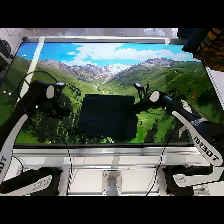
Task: Fold the clothes and pants, and hang the long-sleeved shirts on hangers.
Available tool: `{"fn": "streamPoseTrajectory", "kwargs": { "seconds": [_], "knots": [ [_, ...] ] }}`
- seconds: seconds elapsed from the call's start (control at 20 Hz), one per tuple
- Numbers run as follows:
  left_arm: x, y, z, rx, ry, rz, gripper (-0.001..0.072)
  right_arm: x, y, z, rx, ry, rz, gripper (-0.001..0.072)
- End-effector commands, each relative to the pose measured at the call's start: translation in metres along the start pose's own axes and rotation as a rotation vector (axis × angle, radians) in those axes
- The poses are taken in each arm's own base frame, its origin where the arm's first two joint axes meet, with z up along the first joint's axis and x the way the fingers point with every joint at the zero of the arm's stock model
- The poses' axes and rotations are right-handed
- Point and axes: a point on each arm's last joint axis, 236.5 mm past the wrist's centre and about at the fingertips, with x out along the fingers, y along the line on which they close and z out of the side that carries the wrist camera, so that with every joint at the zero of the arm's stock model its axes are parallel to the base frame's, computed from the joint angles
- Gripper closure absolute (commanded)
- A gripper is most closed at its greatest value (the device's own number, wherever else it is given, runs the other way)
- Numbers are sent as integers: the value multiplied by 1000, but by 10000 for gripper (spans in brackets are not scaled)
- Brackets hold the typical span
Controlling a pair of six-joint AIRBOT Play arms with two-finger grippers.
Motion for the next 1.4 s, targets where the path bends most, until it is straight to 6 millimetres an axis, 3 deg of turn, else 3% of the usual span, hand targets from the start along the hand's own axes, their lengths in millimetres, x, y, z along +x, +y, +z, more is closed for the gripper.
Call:
{"fn": "streamPoseTrajectory", "kwargs": {
  "seconds": [0.0, 0.15, 0.3, 0.45, 0.65, 0.75, 0.9, 1.0, 1.1, 1.2, 1.25, 1.35],
  "knots": [
    [24, 0, -23, 6, 31, 4, 471, -40, -69, 19, 16, 21, -248, 695],
    [38, -1, -35, 13, 63, 4, 471, -92, -157, 3, 112, 91, -456, 695],
    [45, -3, -41, 17, 76, 3, 471, -139, -235, -30, 301, 117, -537, 696],
    [46, -3, -40, 18, 74, 3, 471, -190, -303, -94, 498, 194, -618, 696],
    [46, -5, -34, 18, 49, -2, 471, -263, -366, -195, 796, 230, -706, 695],
    [46, -6, -28, 18, 25, -7, 471, -302, -384, -239, 936, 171, -756, 695],
    [46, -10, -20, 12, -12, -24, 471, -355, -397, -304, 1114, 67, -823, 676],
    [45, -15, -12, 5, -45, -44, 471, -370, -397, -335, 1219, 13, -823, 547],
    [45, -17, -9, 1, -56, -52, 471, -369, -394, -346, 1290, -31, -781, 443],
    [45, -16, -8, 2, -62, -51, 471, -368, -393, -345, 1295, -37, -771, 416],
    [44, -17, -5, 1, -77, -53, 471, -367, -393, -342, 1289, -38, -769, 314],
    [43, -18, 6, -2, -122, -58, 471, -367, -393, -337, 1279, -42, -769, 208]
  ]
}}
